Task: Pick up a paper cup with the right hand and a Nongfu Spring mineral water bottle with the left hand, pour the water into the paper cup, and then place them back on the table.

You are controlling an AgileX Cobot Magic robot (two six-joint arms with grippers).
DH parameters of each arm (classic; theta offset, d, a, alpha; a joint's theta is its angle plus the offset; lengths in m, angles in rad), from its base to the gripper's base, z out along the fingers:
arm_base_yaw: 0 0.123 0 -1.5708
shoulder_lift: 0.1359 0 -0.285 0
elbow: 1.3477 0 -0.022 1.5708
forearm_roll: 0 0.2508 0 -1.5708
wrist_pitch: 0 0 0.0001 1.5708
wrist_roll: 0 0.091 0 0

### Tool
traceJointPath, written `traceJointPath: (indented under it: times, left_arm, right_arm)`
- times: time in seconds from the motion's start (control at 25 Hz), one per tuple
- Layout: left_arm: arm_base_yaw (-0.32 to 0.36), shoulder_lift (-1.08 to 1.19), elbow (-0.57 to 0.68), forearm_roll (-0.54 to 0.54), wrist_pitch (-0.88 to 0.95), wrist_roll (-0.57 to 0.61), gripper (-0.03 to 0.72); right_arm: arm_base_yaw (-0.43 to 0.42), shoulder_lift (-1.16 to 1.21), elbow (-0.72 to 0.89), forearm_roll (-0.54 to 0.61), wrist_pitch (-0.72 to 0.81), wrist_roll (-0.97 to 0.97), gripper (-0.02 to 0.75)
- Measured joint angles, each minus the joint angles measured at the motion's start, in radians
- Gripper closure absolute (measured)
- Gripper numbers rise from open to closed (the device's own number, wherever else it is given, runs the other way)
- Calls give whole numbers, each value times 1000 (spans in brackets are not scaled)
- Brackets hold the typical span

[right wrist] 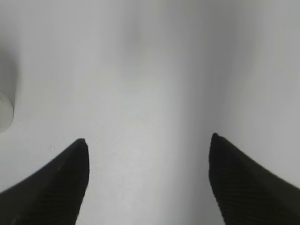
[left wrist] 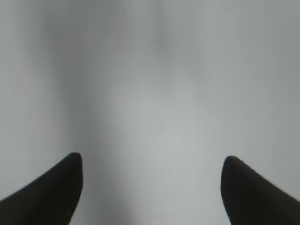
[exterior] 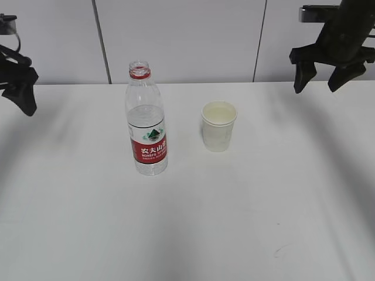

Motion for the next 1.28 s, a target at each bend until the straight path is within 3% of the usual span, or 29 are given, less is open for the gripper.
traceJointPath:
  times: [0.2, 0.72, 1.28]
  left_arm:
    - [1, 0, 0, 23, 111, -10, 136]
    - [1, -17, 0, 39, 116, -21, 137]
    - [2, -175, 0, 30, 130, -23, 147]
  right_arm:
    - [0, 0, -15, 0, 9, 0, 150]
    - [0, -100, -12, 2, 15, 0, 150]
    - [0, -350, 268, -41, 17, -32, 150]
